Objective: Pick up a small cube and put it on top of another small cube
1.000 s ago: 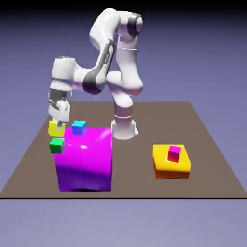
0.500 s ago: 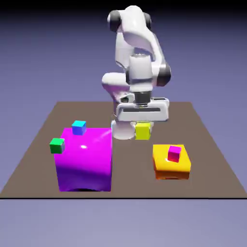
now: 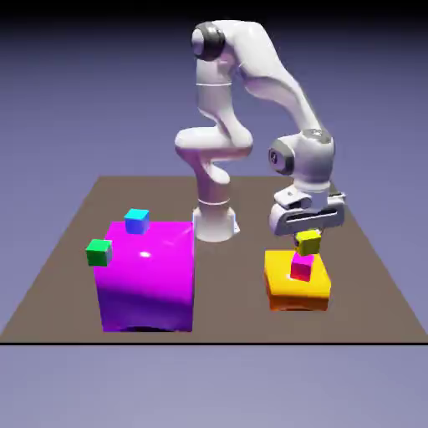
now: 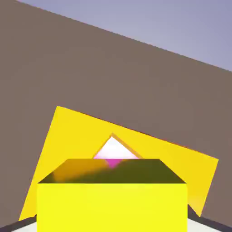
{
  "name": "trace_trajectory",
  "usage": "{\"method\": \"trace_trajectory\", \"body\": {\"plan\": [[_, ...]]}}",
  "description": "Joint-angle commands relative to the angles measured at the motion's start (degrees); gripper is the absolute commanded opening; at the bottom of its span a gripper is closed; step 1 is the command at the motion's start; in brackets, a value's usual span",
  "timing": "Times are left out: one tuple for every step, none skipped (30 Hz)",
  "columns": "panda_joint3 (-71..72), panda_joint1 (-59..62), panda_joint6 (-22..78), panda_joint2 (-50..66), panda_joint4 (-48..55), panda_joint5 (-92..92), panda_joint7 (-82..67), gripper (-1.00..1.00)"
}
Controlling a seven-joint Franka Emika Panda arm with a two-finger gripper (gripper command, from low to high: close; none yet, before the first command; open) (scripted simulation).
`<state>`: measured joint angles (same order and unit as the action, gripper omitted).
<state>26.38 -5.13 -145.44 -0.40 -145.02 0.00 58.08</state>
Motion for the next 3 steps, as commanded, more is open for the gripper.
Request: {"method": "trace_trajectory", "body": {"plan": [[0.0, -0.1, 0.0, 0.0, 0.0, 0.0, 0.0, 1.00], [0.1, 0.0, 2.5, -2.0, 0.6, 1.3, -0.9, 1.00], [0.2, 0.1, 5.0, -4.1, 1.3, 2.5, -1.9, 1.00]]}}
